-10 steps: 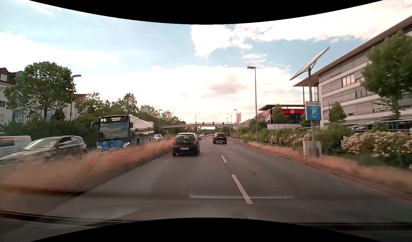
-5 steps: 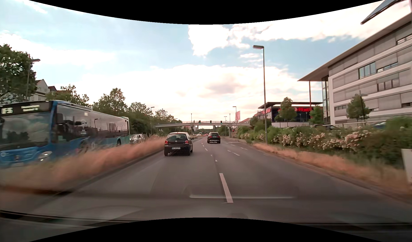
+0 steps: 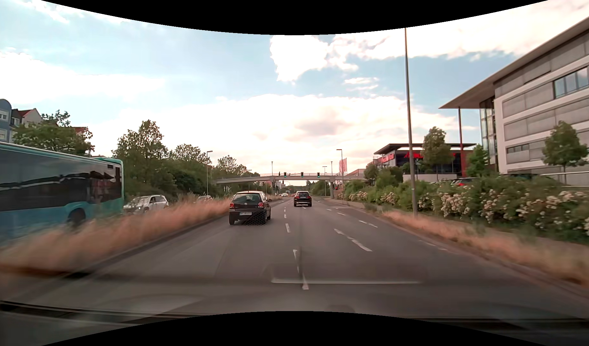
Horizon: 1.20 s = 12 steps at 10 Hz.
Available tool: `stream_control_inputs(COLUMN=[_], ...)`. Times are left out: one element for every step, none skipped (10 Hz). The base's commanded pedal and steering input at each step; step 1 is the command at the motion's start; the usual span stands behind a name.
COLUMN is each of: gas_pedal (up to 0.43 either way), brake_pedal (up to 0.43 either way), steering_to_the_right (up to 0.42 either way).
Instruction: Follow the waypoints while adhering to traffic rules and regulations
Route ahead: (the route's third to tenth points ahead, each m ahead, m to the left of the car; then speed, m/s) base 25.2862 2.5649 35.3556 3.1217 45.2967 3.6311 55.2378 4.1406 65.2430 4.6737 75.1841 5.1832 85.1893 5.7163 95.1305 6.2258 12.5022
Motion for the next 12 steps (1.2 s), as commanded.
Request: stream_control_inputs(gas_pedal=[0.0,0.0,0.0,0.0,0.0,0.0,0.0,0.0,0.0,0.0,0.0,0.0], brake_pedal=[0.0,0.0,0.0,0.0,0.0,0.0,0.0,0.0,0.0,0.0,0.0,0.0], steering_to_the_right=[-0.016,-0.016,-0.016,-0.016,-0.016,-0.016,-0.017,-0.016,-0.016,-0.015,-0.015,-0.014])
